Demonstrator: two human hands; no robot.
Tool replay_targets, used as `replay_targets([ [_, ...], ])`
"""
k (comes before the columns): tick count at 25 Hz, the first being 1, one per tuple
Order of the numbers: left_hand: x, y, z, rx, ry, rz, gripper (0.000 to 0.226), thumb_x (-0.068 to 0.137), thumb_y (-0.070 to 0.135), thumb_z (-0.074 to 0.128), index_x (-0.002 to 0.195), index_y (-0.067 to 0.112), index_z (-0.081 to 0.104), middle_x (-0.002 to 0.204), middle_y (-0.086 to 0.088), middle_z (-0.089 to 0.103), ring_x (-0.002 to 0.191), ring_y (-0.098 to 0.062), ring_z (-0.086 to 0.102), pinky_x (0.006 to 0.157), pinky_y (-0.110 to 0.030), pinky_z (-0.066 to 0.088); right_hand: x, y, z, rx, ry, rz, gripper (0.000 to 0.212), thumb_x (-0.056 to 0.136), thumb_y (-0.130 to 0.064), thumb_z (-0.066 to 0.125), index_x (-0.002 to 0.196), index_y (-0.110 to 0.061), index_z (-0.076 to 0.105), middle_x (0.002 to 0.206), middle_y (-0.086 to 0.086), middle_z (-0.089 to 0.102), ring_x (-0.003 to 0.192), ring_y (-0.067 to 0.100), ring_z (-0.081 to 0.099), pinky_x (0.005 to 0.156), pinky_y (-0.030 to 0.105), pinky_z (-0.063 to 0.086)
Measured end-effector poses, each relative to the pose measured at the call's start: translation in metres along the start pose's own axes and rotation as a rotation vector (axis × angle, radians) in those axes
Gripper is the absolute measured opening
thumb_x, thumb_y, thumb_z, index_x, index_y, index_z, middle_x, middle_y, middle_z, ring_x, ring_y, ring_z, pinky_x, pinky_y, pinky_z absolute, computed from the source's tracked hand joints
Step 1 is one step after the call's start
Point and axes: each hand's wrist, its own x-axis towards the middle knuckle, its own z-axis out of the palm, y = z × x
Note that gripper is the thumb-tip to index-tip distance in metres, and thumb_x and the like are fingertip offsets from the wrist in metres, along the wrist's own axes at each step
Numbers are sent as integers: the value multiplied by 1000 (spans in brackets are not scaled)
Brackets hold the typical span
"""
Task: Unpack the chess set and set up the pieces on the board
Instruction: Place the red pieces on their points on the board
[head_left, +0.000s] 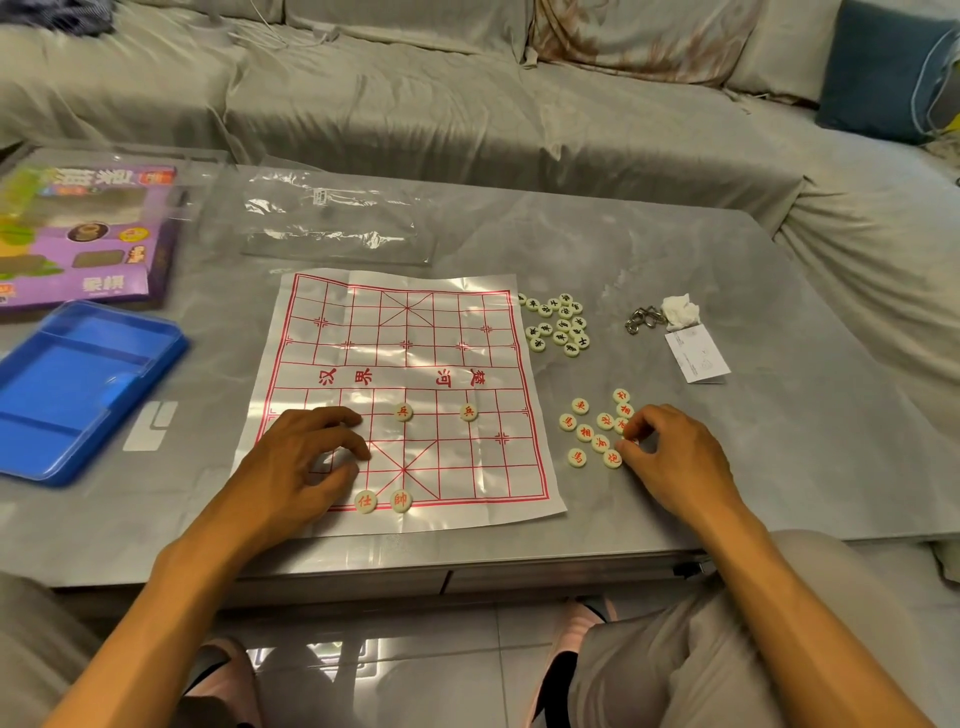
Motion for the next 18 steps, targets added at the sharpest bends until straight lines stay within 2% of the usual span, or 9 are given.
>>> replay_targets([
  [5,1,0,0,-7,0,-7,40,79,63,33,100,42,61,136,17,47,127,-9,37,101,-38,39,0,-3,2,45,40,-41,11,88,-28,67,95,-22,61,95,-4,62,79,10,55,67,23,43],
  [11,0,3,1,-37,8,-9,33,82,58,39,100,41,61,136,17,47,124,-4,35,103,-38,37,-10,-15,3,186,40,-140,13,85,-30,70,93,-25,60,91,-9,63,76,8,58,68,24,52],
  [14,0,2,1,-35,13,-12,26,84,51,43,100,41,61,135,17,47,124,-5,36,103,-36,36,-10,-35,9,191,20,-245,13,85,-31,70,93,-24,61,90,-11,62,78,6,57,66,17,47],
  [18,0,2,2,-37,13,-17,26,84,50,45,101,40,62,136,17,47,127,-8,37,105,-39,35,9,-65,27,154,16,-340,17,88,-36,65,96,-21,62,98,-11,62,87,7,54,70,18,45],
])
